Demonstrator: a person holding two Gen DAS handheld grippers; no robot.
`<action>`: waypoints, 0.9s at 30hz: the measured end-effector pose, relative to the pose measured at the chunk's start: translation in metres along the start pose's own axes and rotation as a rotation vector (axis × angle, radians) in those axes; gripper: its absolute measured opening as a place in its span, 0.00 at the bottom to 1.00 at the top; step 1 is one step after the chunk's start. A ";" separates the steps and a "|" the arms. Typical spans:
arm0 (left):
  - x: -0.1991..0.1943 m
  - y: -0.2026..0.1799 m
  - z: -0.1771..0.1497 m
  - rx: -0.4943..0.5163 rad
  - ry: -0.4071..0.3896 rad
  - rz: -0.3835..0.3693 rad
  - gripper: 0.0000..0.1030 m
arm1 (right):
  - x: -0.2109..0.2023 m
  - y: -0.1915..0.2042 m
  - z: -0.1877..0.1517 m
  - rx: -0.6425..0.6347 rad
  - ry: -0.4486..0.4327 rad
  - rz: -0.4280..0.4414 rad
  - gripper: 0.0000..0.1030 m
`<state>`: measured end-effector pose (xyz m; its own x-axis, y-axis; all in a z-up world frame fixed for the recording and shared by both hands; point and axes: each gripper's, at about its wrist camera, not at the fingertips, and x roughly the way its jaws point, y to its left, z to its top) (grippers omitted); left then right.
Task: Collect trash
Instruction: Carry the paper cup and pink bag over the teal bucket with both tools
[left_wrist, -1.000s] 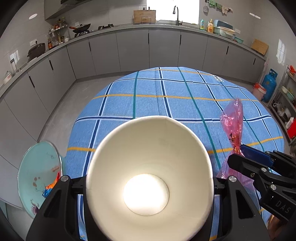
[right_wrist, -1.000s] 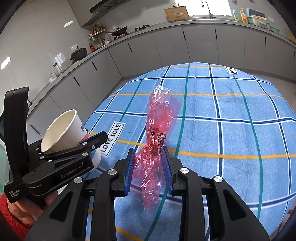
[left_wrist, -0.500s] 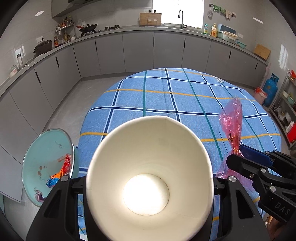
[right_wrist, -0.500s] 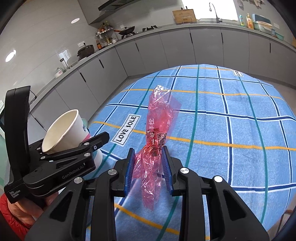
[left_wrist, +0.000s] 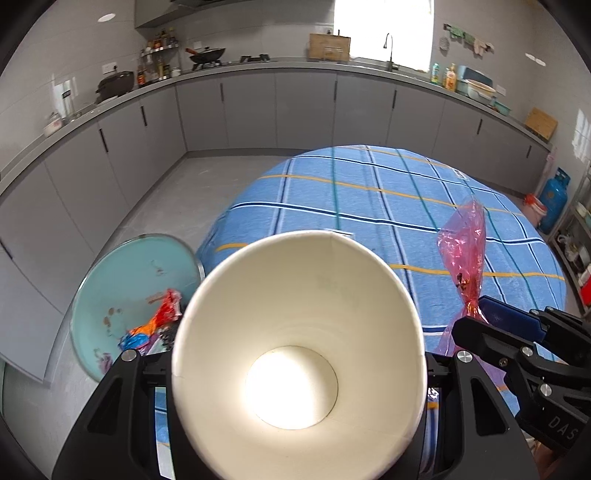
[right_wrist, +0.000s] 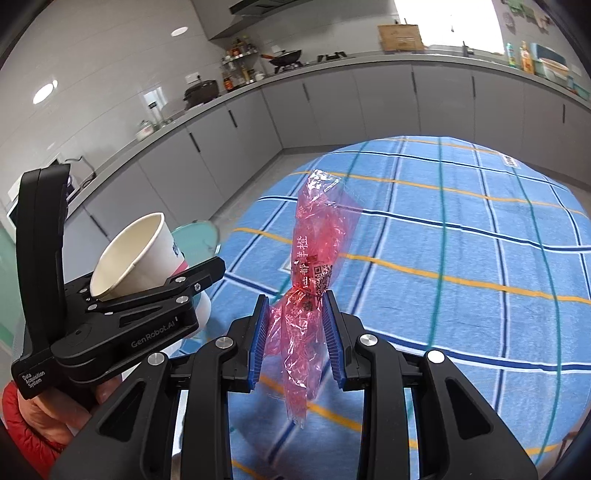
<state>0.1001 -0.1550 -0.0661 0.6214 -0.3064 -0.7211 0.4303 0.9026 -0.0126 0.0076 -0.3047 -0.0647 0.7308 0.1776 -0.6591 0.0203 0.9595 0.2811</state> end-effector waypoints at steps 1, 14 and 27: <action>-0.001 0.003 0.000 -0.004 -0.002 0.003 0.52 | 0.001 0.005 0.000 -0.009 0.002 0.004 0.29; -0.026 0.057 -0.013 -0.077 -0.028 0.074 0.52 | 0.018 0.055 0.000 -0.085 0.023 0.055 0.29; -0.040 0.104 -0.020 -0.152 -0.040 0.143 0.52 | 0.038 0.108 0.007 -0.166 0.037 0.125 0.29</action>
<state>0.1065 -0.0430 -0.0520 0.6958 -0.1806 -0.6952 0.2336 0.9721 -0.0188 0.0424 -0.1962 -0.0540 0.6948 0.3029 -0.6523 -0.1845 0.9517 0.2454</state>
